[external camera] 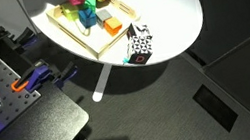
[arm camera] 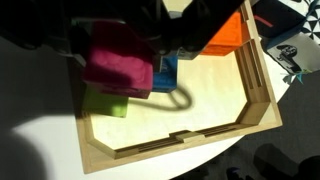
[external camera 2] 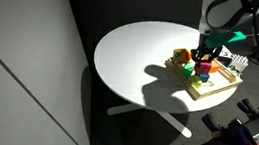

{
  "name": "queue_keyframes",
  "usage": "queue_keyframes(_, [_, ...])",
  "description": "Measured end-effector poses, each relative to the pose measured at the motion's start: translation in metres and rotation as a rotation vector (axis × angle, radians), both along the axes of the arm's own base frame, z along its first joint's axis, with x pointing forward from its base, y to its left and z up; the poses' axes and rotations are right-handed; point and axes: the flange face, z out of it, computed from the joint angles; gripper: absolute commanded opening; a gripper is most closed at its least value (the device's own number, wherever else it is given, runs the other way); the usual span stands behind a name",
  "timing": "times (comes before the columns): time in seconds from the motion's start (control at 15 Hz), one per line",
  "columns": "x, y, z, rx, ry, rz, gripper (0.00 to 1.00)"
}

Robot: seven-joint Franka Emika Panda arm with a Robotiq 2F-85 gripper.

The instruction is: Put the purple block inside the tray

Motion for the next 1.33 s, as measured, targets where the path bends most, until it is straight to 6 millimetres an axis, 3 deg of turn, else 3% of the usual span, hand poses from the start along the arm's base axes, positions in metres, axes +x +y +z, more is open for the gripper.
queue_keyframes(0.07, [-0.001,-0.006,-0.001,-0.001,0.003,-0.008,0.68])
queue_keyframes(0.13, [-0.003,-0.012,-0.002,-0.002,0.007,-0.013,0.83])
queue_keyframes(0.27, [-0.005,-0.021,-0.004,-0.004,0.013,-0.018,0.97])
queue_keyframes(0.93, [-0.005,-0.023,-0.004,-0.003,-0.001,0.007,1.0])
queue_keyframes(1.33, [0.004,-0.007,0.018,0.035,-0.08,0.06,1.0])
